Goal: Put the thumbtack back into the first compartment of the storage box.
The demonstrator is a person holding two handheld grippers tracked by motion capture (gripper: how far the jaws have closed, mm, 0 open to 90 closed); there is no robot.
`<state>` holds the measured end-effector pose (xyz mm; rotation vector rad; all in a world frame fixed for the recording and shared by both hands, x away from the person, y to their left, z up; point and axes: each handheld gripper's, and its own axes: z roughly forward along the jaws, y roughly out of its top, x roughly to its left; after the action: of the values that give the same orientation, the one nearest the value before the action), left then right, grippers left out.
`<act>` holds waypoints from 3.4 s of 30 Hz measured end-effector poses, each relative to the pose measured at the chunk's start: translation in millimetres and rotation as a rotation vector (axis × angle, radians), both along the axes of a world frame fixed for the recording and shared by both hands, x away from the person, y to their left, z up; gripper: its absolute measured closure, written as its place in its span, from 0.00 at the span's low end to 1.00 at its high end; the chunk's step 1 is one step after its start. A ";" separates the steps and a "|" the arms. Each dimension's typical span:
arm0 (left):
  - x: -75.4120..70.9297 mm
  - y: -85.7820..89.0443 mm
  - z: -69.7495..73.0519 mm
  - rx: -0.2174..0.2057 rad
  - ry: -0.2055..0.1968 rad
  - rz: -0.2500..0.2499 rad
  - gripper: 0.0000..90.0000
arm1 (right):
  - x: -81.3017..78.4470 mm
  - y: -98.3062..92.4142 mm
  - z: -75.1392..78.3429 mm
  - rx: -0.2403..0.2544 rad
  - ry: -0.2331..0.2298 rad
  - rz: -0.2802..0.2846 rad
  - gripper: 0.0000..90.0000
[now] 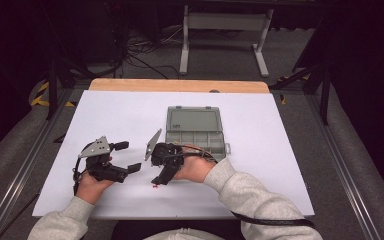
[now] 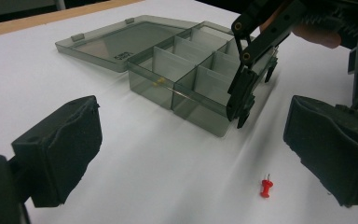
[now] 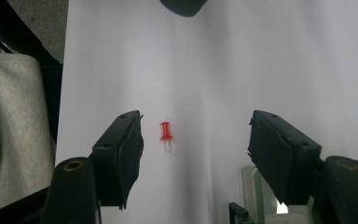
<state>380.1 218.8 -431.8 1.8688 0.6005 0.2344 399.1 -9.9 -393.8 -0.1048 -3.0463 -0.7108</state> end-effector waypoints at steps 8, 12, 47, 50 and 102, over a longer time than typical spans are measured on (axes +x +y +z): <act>0.0 -0.1 0.0 -0.001 0.000 -0.001 0.06 | -8.2 5.7 -8.9 -0.027 0.007 0.030 0.39; 0.0 0.0 0.1 -0.001 0.000 0.000 0.06 | -11.7 7.9 -11.8 -0.037 0.004 0.042 0.39; 0.9 0.5 -0.8 0.005 0.007 -0.002 0.05 | -20.5 17.0 -34.8 -0.086 -0.002 0.085 0.70; 1.1 0.4 -1.0 0.005 0.007 -0.001 0.05 | -20.8 17.2 -35.6 -0.090 -0.007 0.088 0.73; 1.3 0.0 -1.4 0.006 0.010 -0.004 0.05 | 4.5 -3.7 21.1 -0.025 -0.066 0.019 0.91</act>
<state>381.4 218.9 -433.3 1.8779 0.6039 0.2245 403.6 -13.7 -372.6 -0.0531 -3.1148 -0.6891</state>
